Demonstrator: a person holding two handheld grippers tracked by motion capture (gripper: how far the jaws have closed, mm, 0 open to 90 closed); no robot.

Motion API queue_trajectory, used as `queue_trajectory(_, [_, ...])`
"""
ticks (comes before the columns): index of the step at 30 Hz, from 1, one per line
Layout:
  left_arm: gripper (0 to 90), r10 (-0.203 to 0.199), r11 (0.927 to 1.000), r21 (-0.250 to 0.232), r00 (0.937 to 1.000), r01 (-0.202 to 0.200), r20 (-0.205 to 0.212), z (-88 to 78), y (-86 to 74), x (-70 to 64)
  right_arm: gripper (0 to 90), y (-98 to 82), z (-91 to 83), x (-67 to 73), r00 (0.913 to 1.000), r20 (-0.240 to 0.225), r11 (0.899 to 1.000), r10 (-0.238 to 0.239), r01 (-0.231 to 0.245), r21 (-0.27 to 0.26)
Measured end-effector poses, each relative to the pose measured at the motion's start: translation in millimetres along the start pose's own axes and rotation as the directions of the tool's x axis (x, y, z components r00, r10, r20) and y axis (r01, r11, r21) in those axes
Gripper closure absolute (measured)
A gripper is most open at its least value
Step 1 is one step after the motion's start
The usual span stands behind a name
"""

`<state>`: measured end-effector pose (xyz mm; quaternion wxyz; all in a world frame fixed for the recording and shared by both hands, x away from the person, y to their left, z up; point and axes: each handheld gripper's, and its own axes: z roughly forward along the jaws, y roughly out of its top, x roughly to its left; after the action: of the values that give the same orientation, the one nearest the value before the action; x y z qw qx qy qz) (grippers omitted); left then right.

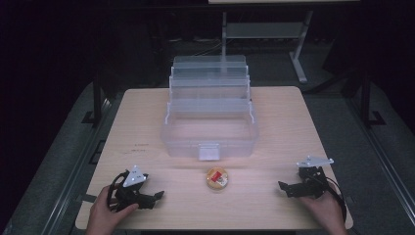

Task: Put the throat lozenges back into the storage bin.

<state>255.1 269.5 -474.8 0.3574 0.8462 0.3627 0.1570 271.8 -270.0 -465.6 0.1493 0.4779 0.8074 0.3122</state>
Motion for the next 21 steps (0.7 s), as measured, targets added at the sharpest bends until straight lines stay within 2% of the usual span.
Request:
queue_trajectory(9, [10.7,0.000,1.0000,0.000,1.0000,0.000,0.000,0.0,0.0,0.0,2.3,11.3,-2.9,5.2,0.9990,-0.036,1.000,-0.026,0.026,-0.004])
queue_trajectory(21, [10.7,0.000,1.0000,0.000,1.0000,0.000,0.000,0.0,0.0,0.0,2.3,21.5,-4.4,11.9,0.9975,-0.052,0.999,-0.047,0.046,-0.010])
